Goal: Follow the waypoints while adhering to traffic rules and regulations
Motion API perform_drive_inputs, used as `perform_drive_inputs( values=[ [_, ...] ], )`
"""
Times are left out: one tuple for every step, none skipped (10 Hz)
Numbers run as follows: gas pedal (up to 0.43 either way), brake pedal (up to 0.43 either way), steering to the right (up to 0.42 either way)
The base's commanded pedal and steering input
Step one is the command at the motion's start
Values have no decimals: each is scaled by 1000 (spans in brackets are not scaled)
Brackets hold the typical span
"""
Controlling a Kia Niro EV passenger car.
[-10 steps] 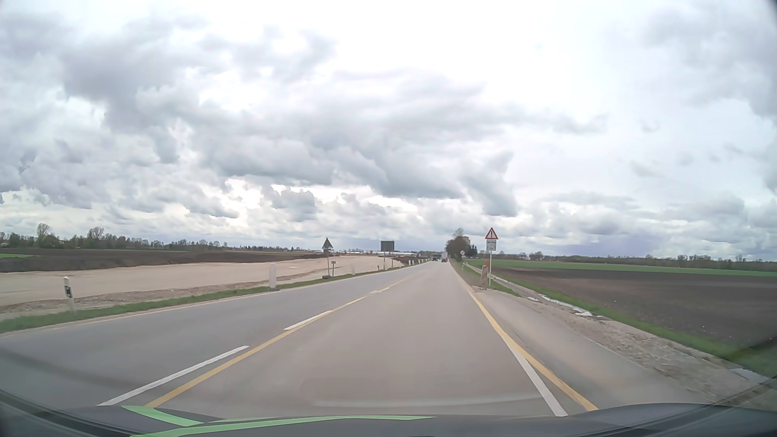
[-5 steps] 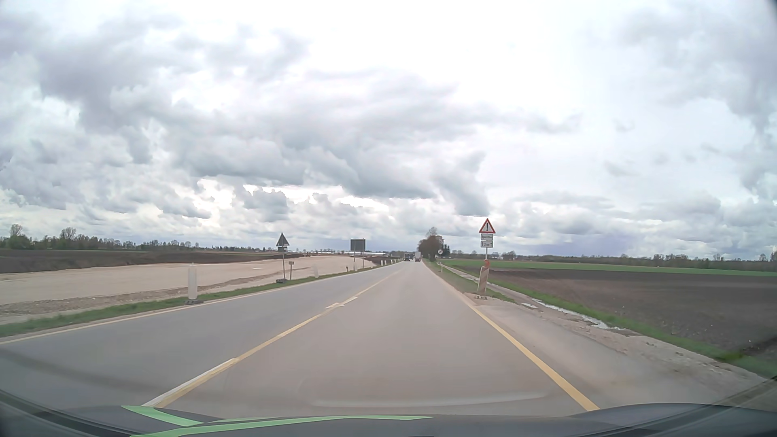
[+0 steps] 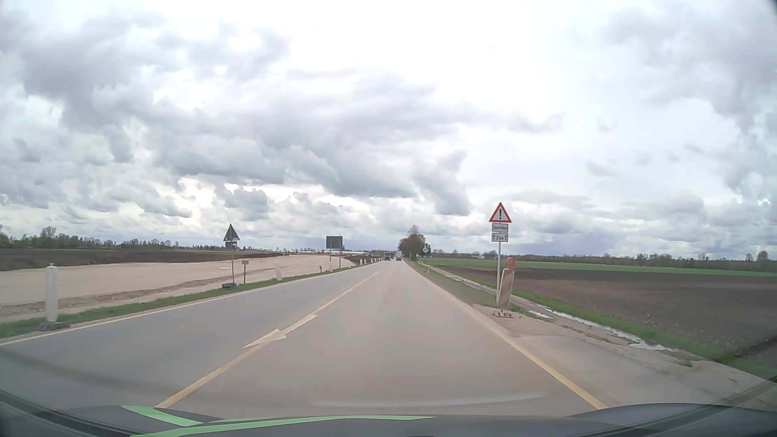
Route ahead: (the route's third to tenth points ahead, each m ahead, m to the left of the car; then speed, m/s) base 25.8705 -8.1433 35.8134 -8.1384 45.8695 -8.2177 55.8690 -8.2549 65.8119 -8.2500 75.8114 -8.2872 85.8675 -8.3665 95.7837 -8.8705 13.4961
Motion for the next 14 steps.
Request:
perform_drive_inputs(
  values=[
    [130, 0, 20],
    [138, 0, 16],
    [138, 0, 13],
    [157, 0, 11],
    [169, 0, 10],
    [177, 0, 8],
    [177, 0, 7],
    [197, 0, 5],
    [197, 0, 4],
    [209, 0, 4],
    [220, 0, 4],
    [220, 0, 4],
    [228, 0, 4],
    [228, 0, 4]
  ],
)
